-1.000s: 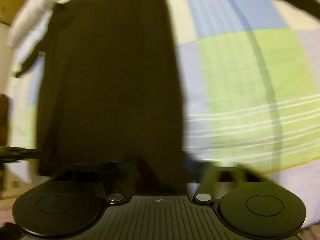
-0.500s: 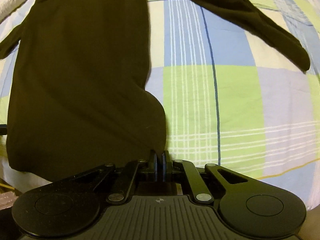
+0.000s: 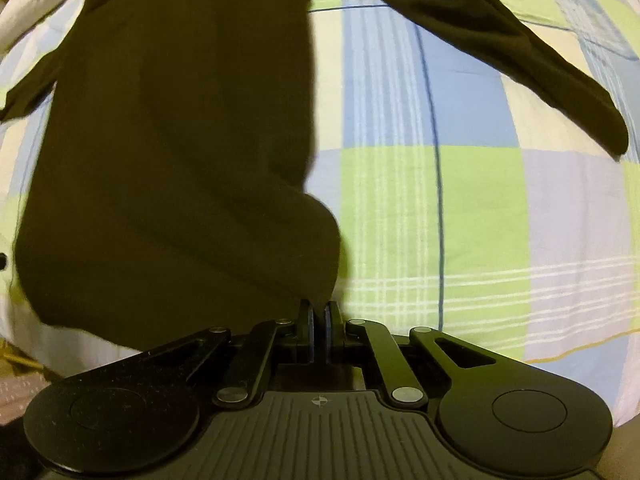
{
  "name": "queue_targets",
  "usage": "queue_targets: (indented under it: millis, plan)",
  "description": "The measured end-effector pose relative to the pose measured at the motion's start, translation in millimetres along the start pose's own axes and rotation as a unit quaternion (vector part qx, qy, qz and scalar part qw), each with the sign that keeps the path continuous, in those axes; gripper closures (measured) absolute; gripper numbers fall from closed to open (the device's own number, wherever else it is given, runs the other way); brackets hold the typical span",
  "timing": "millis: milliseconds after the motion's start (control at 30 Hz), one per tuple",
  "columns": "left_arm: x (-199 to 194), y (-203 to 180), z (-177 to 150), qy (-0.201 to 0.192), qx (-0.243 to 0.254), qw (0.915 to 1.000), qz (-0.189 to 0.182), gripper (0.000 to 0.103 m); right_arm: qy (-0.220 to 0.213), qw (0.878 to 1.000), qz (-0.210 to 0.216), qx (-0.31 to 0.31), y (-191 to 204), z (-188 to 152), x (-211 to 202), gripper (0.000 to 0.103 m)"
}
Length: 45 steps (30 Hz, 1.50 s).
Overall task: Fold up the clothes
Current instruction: 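Lift the shirt by the shoulders with both grippers, letting it hang open, then lower the hanging shirt onto the bed with both grippers and release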
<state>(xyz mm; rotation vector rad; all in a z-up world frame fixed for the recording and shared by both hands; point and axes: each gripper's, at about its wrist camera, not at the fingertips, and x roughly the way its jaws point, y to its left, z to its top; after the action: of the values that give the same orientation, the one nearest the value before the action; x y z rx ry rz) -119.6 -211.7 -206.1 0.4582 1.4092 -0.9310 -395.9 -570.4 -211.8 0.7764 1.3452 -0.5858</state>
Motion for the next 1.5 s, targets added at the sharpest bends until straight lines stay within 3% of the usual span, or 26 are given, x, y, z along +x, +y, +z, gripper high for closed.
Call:
queue_targets:
  millis: [67,167,300,333,467,533,700,867,900,967,1000,1133,1200,1233,1267,1500]
  plan:
    - [3.7,14.8,-8.5,0.014,-0.022,0.9996,0.011,0.103,0.01,1.0,-0.002,-0.003,3.6,-3.2,7.7,0.1]
    - [15.3,20.4,-9.9,0.017,-0.049,0.9985,-0.018,0.102,0.017,1.0,0.001,0.017,-0.1,-14.3,23.1,0.1]
    - [48.2,-18.1,4.3,0.023,-0.045,0.9957,-0.078,0.072,0.014,1.0,0.002,0.026,-4.0,-13.3,26.9,0.1]
    - [55.6,-25.4,4.7,0.025,-0.036,0.9952,-0.088,0.072,0.014,1.0,0.002,0.024,-4.7,-13.0,25.9,0.1]
    - [75.8,-41.1,10.4,0.019,-0.024,0.994,-0.105,0.076,0.015,1.0,0.008,0.016,-13.8,-5.9,19.9,0.1]
    - [77.2,-47.3,12.1,0.026,-0.013,0.9927,-0.117,0.103,0.015,1.0,0.012,0.017,-17.4,-4.2,17.6,0.1]
    - [37.1,-41.6,-4.8,0.052,0.036,0.9941,-0.088,0.103,0.025,0.999,0.019,-0.006,-11.0,-3.1,4.6,0.1]
    - [36.8,-5.3,-18.8,0.055,-0.028,0.9954,-0.073,0.103,0.035,0.999,0.018,-0.031,-0.7,-0.6,0.8,0.1]
    - [41.5,-2.5,-17.8,0.051,-0.041,0.9947,-0.079,0.101,0.036,0.999,0.015,-0.027,-3.3,0.4,4.7,0.1]
    - [48.3,5.4,-12.3,0.041,-0.049,0.9931,-0.098,0.083,0.029,0.999,-0.002,-0.023,-7.4,3.3,7.3,0.1]
    - [54.9,0.5,-6.8,0.036,-0.048,0.9926,-0.106,0.068,0.024,0.999,-0.011,-0.021,-9.0,4.8,7.8,0.1]
    - [70.8,-19.0,6.8,0.026,-0.05,0.9893,-0.134,0.064,-0.012,0.999,-0.041,-0.033,-12.0,13.5,-7.4,0.1]
    - [75.0,-24.9,10.1,0.029,-0.054,0.9886,-0.137,0.067,-0.018,0.998,-0.043,-0.032,-13.9,17.9,-12.3,0.1]
    - [76.0,-26.4,8.7,0.029,-0.051,0.9892,-0.134,0.089,-0.013,0.999,-0.039,-0.03,-14.9,19.4,-11.9,0.1]
    - [74.5,-30.3,7.5,0.027,-0.045,0.9896,-0.134,0.1,-0.009,0.999,-0.036,-0.027,-15.9,20.9,-11.4,0.1]
    - [11.8,-17.8,-3.9,0.032,0.011,0.9947,-0.097,0.1,0.044,0.999,0.028,0.008,-9.7,5.8,-19.5,0.1]
